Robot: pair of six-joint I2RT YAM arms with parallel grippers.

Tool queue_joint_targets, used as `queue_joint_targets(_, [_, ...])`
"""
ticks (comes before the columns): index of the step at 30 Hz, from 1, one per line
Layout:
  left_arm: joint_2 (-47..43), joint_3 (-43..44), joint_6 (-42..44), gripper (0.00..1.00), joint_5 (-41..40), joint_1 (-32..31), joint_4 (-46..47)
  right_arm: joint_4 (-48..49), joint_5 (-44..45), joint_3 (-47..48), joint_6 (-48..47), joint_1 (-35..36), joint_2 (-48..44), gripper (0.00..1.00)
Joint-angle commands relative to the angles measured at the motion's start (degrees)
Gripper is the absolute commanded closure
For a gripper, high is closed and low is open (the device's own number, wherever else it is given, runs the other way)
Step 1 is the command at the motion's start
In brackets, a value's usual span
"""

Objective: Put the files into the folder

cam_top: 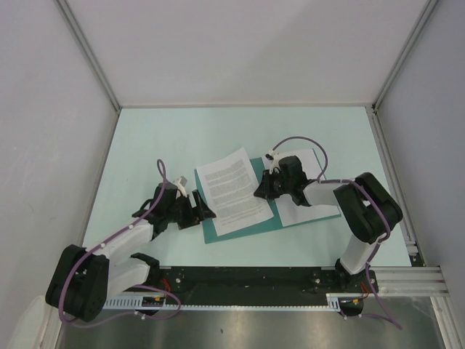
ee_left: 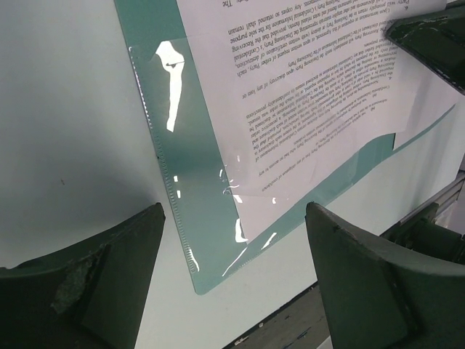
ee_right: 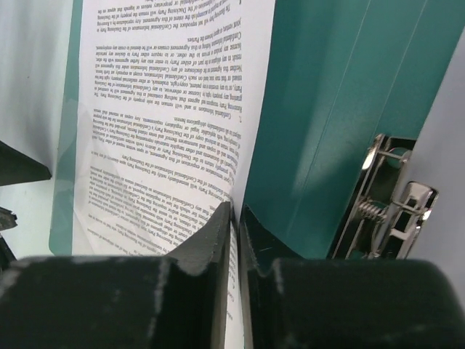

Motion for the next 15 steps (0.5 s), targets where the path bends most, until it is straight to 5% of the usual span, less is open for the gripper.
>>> queue_joint_targets(1, [1.17,-2.37,-0.95,0.14,0.29,-0.43,-0.24,-0.09,2.78,1.58,1.56,2.36,-1.57,0.91])
queue_joint_targets(4, [0.91,-2.19,-1.04,0.14,0.21,-0.43,-0.42,0.87,3.14,1.5,3.59,3.24,-0.78,1.0])
queue_joint_targets(15, [-0.15,-2.01,-0.25,0.14,-0.06,-0.43,-1.82,2.63,6.57,-1.58,9.04,5.09,-3.41,1.0])
